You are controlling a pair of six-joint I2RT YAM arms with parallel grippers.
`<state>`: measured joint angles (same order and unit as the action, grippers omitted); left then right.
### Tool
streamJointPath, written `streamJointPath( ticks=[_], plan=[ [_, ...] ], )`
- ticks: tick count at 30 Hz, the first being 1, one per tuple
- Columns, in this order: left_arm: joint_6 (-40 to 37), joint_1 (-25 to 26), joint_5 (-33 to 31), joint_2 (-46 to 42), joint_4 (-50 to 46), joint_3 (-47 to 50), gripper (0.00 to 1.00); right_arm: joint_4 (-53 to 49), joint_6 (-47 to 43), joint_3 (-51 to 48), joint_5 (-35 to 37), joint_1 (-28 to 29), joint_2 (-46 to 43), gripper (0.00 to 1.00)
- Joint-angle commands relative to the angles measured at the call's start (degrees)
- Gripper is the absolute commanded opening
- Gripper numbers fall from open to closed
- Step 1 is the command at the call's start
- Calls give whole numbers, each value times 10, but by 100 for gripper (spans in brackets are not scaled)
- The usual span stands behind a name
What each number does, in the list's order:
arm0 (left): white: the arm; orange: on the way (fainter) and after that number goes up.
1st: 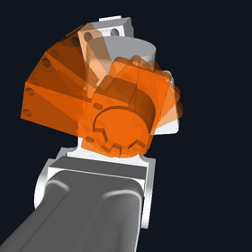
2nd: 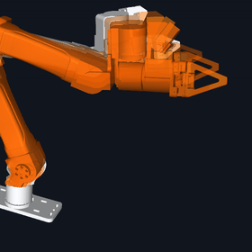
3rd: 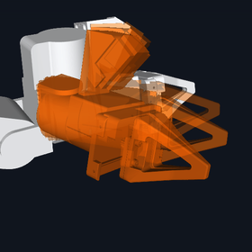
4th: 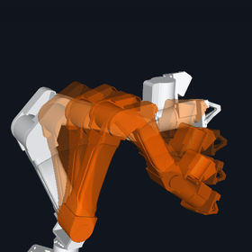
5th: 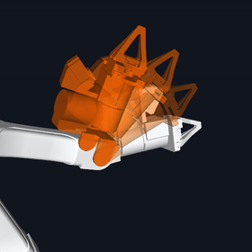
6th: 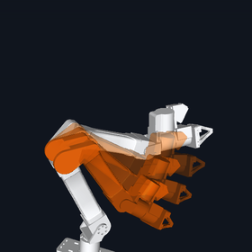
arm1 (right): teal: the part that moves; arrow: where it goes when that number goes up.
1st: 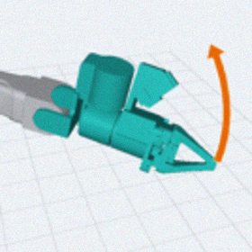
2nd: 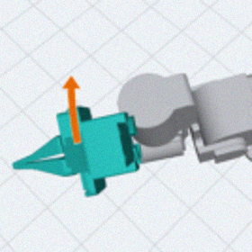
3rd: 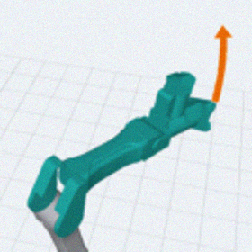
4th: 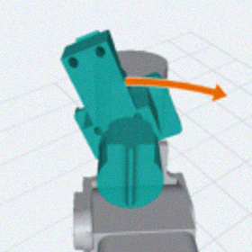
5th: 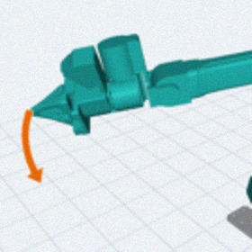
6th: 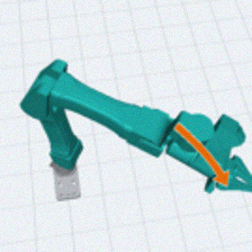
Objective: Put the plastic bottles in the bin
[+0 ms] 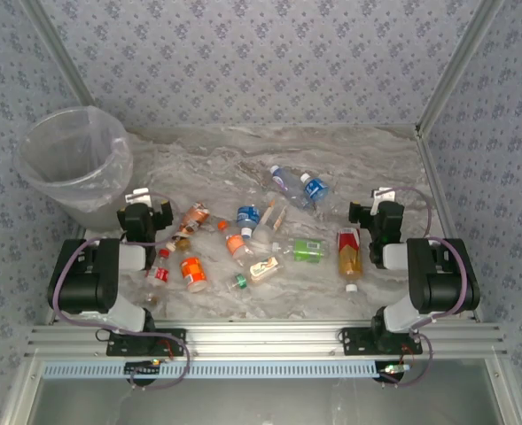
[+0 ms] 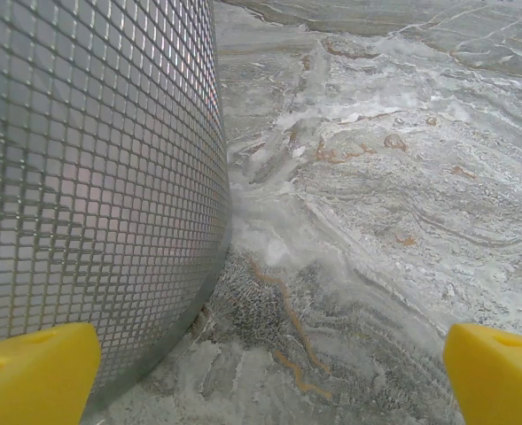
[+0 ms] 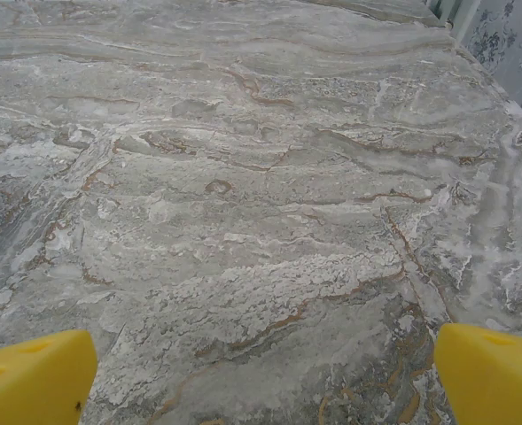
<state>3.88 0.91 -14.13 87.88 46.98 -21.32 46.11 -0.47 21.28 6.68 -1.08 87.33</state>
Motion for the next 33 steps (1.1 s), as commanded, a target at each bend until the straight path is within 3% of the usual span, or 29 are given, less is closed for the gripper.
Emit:
streamJointPath(
  ticks=[1, 26, 29, 33],
  plan=[
    [-6, 1, 7, -1, 16, -13, 100, 12, 5, 4, 7, -1, -2, 100],
    [-18, 4, 25, -7, 4, -17, 99, 18, 4, -2, 10, 2, -8, 100],
    [-34, 14, 37, -40, -24, -17, 99, -3, -4, -9, 18, 10, -50, 100],
    [-40, 36, 22, -120, -137, -42, 100, -84, 4, -11, 52, 20, -154, 100]
  ],
)
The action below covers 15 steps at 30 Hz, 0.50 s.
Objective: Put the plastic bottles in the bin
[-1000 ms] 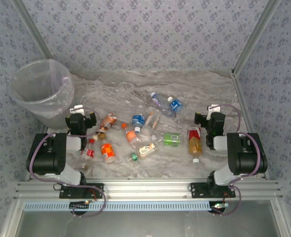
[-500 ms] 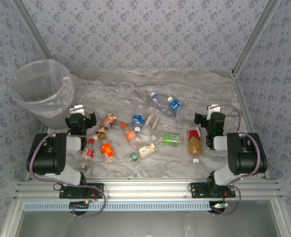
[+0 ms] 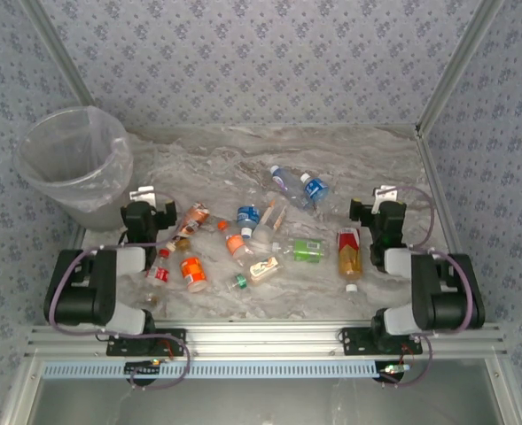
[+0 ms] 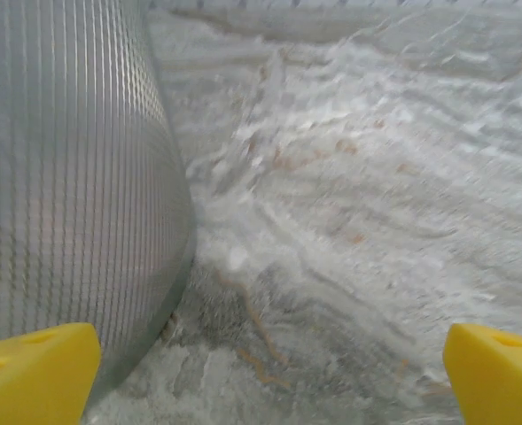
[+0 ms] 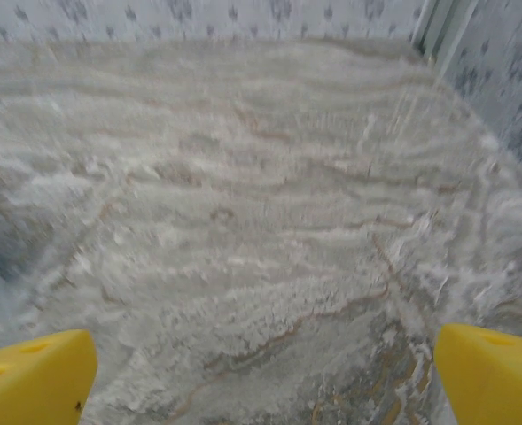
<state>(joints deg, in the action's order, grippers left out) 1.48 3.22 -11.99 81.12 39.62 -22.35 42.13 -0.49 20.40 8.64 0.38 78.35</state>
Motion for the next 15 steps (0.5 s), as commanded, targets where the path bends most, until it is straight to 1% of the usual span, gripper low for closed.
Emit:
streamJointPath(
  ticks=[1, 3, 5, 7, 9, 11, 12, 15],
  plan=[
    [-15, 20, -9, -67, -79, -34, 99, -72, 7, 1, 32, 6, -91, 100],
    [-1, 36, -37, -108, -127, -45, 99, -147, 17, 14, 28, 7, -148, 100],
    [29, 47, -61, -147, -205, -70, 99, -231, 37, 38, 27, 7, -196, 100],
    [80, 53, -80, -184, -301, -102, 100, -325, 66, 67, 28, 7, -242, 100],
    [159, 59, -78, -220, -416, -143, 99, -402, 94, 85, 28, 7, -283, 100],
    [231, 66, -63, -240, -521, -184, 99, -451, 114, 92, 21, 6, -315, 100],
    [259, 69, -36, -243, -569, -202, 99, -474, 117, 95, 10, 6, -330, 100],
    [287, 79, 88, -222, -640, -235, 99, -513, 128, 94, -31, 7, -361, 100]
  ],
)
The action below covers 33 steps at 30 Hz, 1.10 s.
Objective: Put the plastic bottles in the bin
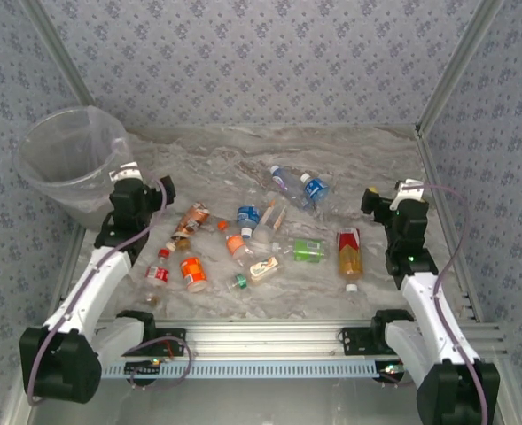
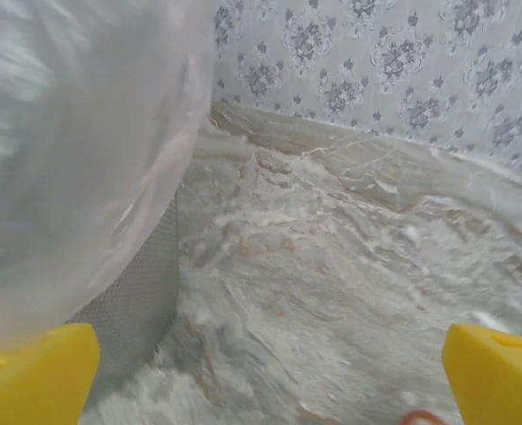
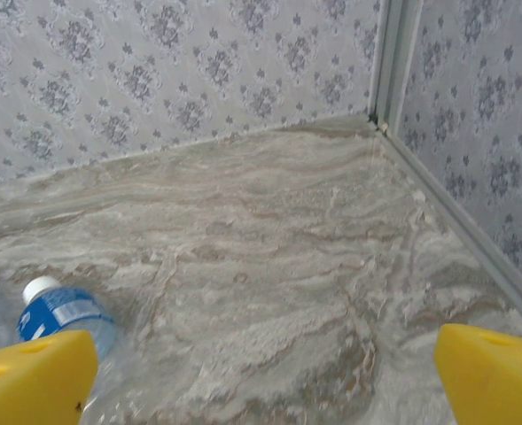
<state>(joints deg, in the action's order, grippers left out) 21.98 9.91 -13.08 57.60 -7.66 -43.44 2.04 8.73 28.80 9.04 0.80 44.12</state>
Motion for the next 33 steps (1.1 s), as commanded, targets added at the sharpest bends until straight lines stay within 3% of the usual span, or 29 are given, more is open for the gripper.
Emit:
streamJointPath(
  ticks=[1, 6, 9, 15, 23, 26, 33],
  plan=[
    [78, 23, 120, 23, -176, -27, 99, -114, 43, 7, -46, 3, -23, 100],
    [13, 89, 112, 109, -216, -56, 99, -116, 79, 16, -124, 9, -11, 100],
    [-34, 107, 105, 177, -218, -78, 99, -107, 81, 15, -127, 15, 3, 100],
    [-82, 109, 37, 297, -217, -133, 99, -90, 80, 13, -119, 22, 30, 100],
    [-138, 100, 41, 438, -247, -233, 99, -78, 80, 37, -88, 31, 73, 100],
    [-152, 100, 73, 449, -232, -237, 96, -76, 81, 49, -81, 39, 86, 100],
    [-166, 99, 78, 463, -220, -235, 73, -67, 81, 69, -66, 59, 118, 100]
  ],
)
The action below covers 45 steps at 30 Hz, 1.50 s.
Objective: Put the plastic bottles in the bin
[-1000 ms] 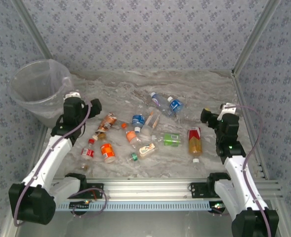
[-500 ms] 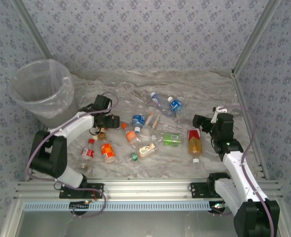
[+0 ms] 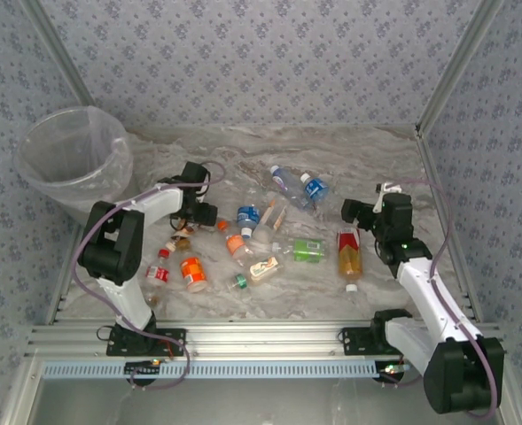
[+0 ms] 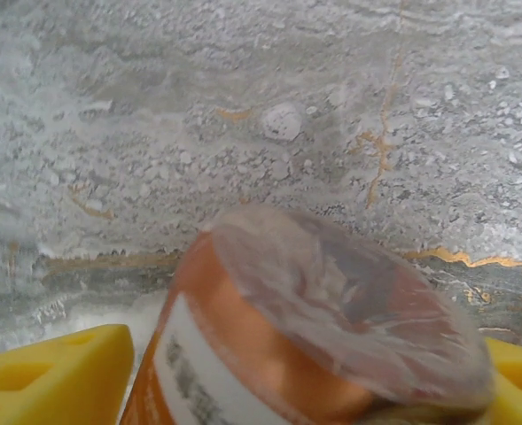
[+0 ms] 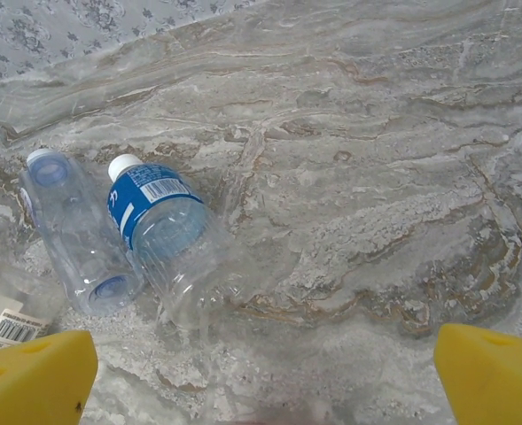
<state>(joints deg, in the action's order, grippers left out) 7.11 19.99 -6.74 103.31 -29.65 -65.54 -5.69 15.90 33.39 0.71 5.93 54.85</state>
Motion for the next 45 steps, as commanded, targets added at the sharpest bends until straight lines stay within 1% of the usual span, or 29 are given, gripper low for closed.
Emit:
streamJointPath(
  ticks=[1, 3, 7, 9, 13, 17, 21, 23, 26, 29, 31, 34, 36, 38, 40, 42, 45],
  plan=[
    [-18, -2, 13, 5, 0, -13, 71, 12, 7, 26, 19, 11, 16, 100],
    [-19, -2, 13, -4, 1, -14, 67, 21, 5, 34, 25, 17, 27, 100],
    [-21, -2, 22, -37, 19, -11, 65, 44, 8, 47, 36, 28, 47, 100],
    [-15, -2, 13, -60, 29, -12, 63, 57, 12, 55, 48, 35, 53, 100],
    [-5, -2, 2, -109, 40, -23, 63, 93, 25, 61, 73, 43, 60, 100],
    [18, -2, 0, -177, 44, -53, 63, 128, 54, 56, 98, 48, 59, 100],
    [40, -8, -5, -258, 81, -85, 64, 168, 74, 46, 108, 53, 56, 100],
    [38, -10, -22, -287, 106, -106, 65, 177, 74, 48, 109, 57, 59, 100],
    [45, -22, -67, -321, 168, -125, 65, 183, 69, 55, 112, 65, 67, 100],
    [60, -62, -78, -334, 224, -138, 64, 191, 68, 59, 119, 74, 75, 100],
    [63, -91, -87, -327, 223, -166, 64, 197, 67, 61, 121, 78, 78, 100],
    [51, -121, -130, -312, 226, -195, 62, 195, 63, 63, 120, 84, 83, 100],
    [34, -144, -166, -307, 260, -190, 62, 192, 59, 65, 120, 87, 83, 100],
    [19, -166, -219, -303, 306, -175, 61, 192, 57, 64, 121, 89, 83, 100],
    [14, -199, -247, -293, 357, -154, 62, 191, 56, 63, 121, 92, 83, 100],
    [39, -239, -253, -277, 364, -151, 62, 193, 55, 62, 122, 93, 84, 100],
    [105, -303, -216, -246, 306, -168, 60, 191, 55, 61, 121, 95, 89, 100]
  ],
)
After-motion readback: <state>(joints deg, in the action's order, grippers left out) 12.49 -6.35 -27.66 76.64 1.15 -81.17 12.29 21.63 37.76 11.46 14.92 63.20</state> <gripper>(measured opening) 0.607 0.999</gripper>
